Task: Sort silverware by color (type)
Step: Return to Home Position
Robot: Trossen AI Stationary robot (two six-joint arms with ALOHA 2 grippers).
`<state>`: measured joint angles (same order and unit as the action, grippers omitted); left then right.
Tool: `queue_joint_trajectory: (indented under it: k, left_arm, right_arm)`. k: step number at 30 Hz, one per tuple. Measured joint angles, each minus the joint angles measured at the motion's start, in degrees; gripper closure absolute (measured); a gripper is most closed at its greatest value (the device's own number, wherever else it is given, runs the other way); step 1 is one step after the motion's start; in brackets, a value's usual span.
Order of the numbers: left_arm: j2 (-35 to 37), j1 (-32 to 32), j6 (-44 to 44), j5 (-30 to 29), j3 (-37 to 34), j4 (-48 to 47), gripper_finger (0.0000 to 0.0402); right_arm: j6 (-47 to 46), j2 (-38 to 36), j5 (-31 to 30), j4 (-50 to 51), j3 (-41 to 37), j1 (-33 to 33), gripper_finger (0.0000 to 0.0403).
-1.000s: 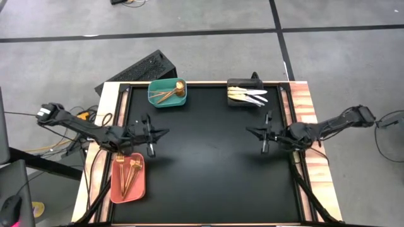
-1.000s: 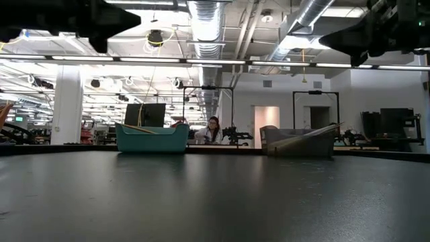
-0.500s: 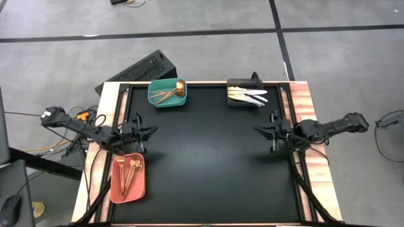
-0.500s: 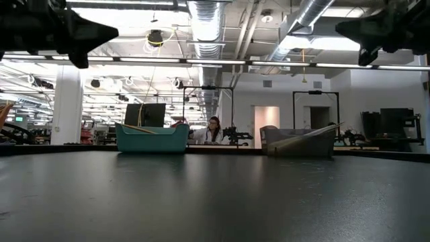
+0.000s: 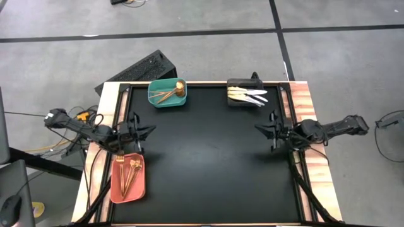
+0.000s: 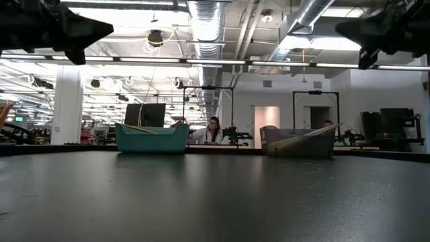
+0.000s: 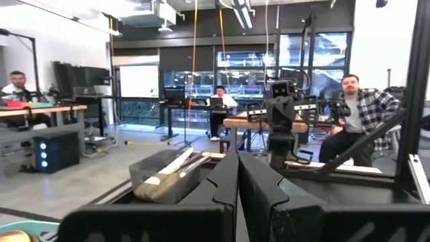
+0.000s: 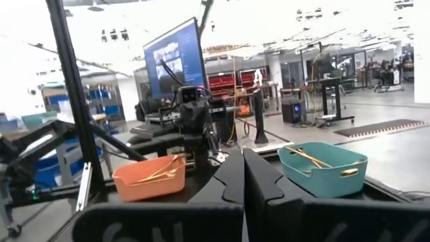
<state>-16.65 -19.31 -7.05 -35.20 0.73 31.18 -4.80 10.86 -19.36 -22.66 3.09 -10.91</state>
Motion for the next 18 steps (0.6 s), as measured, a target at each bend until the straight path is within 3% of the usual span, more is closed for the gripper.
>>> queue_joint_trajectory:
  k: [11,18]
  left_arm:
    - [10.50,-3.93,-0.15,-0.93,0.00,-11.03,0.0400]
    - [14.89,-4.68,-1.76,-1.88,-0.12,-15.14,0.0400]
  right_arm:
    - [1.25,-8.41,0.07,12.97,3.38,-1.12,0.0392]
    - [-1.80,-10.77,0.13,8.77,-2.06,-1.10,0.0392]
